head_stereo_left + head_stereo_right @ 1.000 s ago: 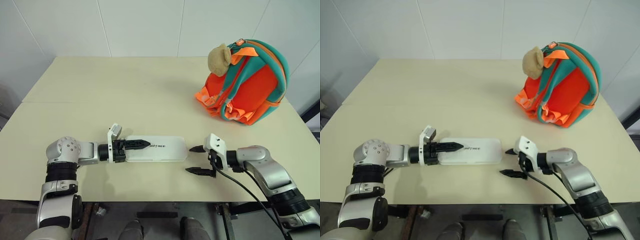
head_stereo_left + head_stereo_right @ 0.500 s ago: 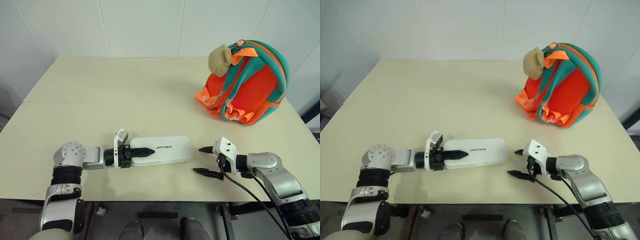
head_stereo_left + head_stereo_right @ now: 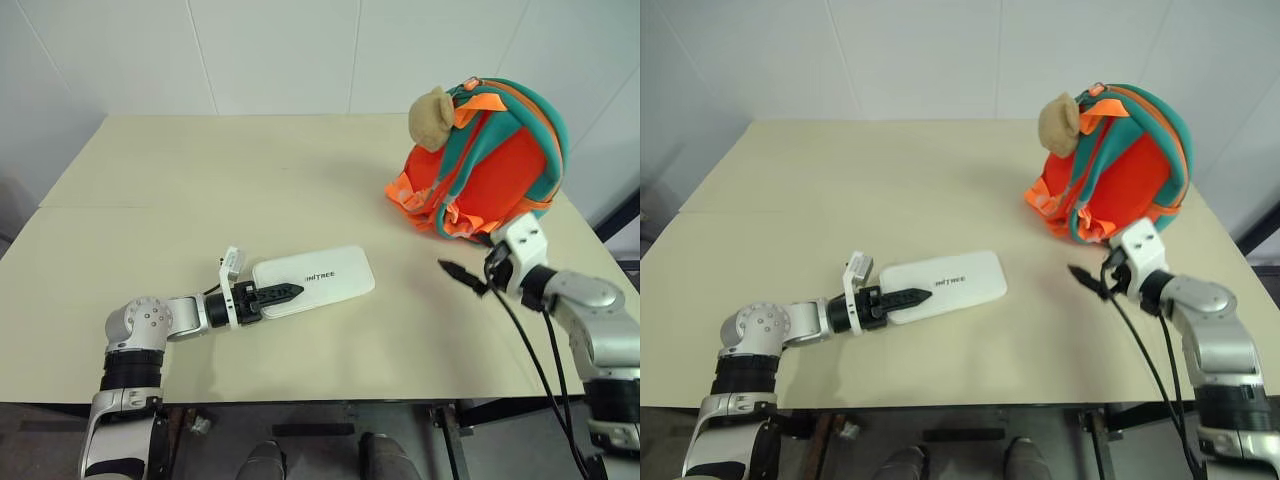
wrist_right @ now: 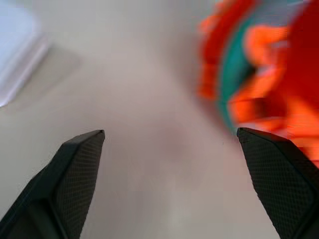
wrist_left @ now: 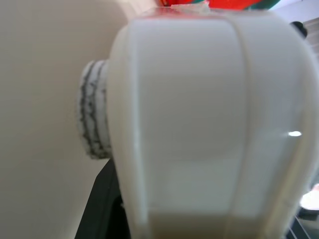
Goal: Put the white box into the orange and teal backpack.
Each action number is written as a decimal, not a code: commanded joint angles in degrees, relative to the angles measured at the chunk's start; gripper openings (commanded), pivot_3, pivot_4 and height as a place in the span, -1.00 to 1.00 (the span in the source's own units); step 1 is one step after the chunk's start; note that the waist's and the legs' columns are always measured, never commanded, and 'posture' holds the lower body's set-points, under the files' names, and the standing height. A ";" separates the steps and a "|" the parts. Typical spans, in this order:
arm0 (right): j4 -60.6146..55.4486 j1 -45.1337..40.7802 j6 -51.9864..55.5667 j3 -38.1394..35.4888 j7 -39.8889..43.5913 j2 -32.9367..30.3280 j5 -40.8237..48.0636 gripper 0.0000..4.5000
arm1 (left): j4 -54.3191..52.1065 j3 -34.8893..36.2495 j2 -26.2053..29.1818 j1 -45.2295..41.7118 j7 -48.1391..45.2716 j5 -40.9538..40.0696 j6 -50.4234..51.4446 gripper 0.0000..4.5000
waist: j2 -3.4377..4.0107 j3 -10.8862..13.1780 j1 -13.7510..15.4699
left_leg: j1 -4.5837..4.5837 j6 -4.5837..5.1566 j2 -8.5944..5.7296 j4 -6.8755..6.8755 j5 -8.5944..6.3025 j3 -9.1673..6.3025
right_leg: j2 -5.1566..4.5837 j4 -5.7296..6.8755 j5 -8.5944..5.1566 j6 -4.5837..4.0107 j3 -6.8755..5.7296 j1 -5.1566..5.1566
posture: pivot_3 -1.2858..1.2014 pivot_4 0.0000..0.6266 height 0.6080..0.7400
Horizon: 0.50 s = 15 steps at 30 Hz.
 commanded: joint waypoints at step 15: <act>38.30 -34.41 -11.43 2.03 -5.84 12.80 -2.00 1.00 | -7.00 4.89 -2.84 6.78 1.92 -0.63 -4.51 -0.36 | 0.02 0.01 -0.78 | -0.02 0.01 0.01 -0.18 -0.04 -0.03 | 0.03 0.03 0.26 0.50 0.00 -0.10 | 0.03 -0.52 1.00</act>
